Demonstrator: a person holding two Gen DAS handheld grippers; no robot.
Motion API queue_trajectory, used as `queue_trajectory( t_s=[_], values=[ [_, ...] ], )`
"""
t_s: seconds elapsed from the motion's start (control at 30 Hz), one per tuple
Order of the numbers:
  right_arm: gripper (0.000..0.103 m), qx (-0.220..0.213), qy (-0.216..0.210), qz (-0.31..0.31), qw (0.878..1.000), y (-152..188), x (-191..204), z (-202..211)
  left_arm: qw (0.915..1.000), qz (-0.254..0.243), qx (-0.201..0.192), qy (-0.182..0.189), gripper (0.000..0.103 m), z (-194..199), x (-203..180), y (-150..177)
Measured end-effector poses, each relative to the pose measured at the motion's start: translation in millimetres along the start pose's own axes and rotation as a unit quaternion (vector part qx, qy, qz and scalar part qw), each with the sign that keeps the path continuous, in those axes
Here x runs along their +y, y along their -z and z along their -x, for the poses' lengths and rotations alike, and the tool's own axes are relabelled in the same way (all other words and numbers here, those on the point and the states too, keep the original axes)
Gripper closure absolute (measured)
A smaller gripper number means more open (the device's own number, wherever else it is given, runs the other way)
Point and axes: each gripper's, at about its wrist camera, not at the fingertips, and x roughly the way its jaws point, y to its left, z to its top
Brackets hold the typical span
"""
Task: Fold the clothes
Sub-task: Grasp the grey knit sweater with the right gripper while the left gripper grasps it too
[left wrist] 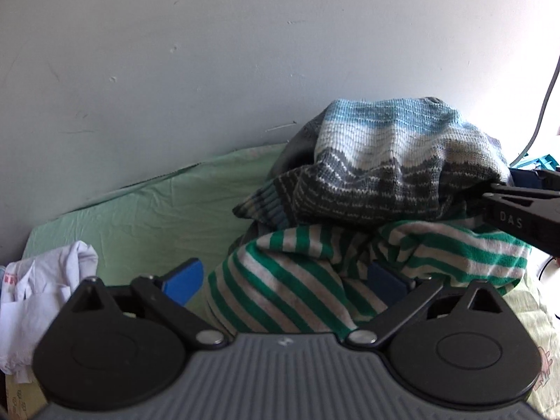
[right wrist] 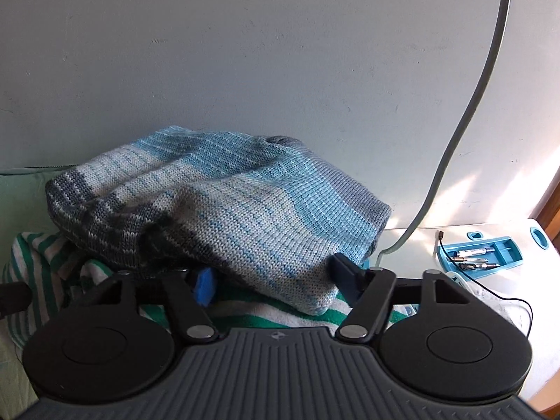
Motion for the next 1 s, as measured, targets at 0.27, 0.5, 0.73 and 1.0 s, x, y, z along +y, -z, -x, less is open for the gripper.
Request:
queue_trajectory(
  t_s=[0.27, 0.5, 0.73, 1.0],
  values=[
    [0.086, -0.045, -0.082, 0.015, 0.995, 13.5, -13.9, 76.0, 0.9989, -0.007, 0.002, 0.047, 0.027, 0.7, -11.6, -3.3],
    [0.103, -0.024, -0.148, 0.081, 0.985, 73.8, -19.0, 155.6, 0.9945, -0.071, -0.042, 0.064, 0.004, 34.0, -4.5, 33.8],
    [0.046, -0.047, -0.077, 0.14, 0.986, 81.8, -15.2, 158.2, 0.9969, -0.035, -0.028, 0.065, 0.001, -0.6, 7.0, 13.1],
    [0.025, -0.07, -0.038, 0.136, 0.988, 66.0, 17.6, 92.8, 0.9939, 0.005, 0.001, 0.11, 0.0, -45.9, 3.2, -5.5]
  ],
)
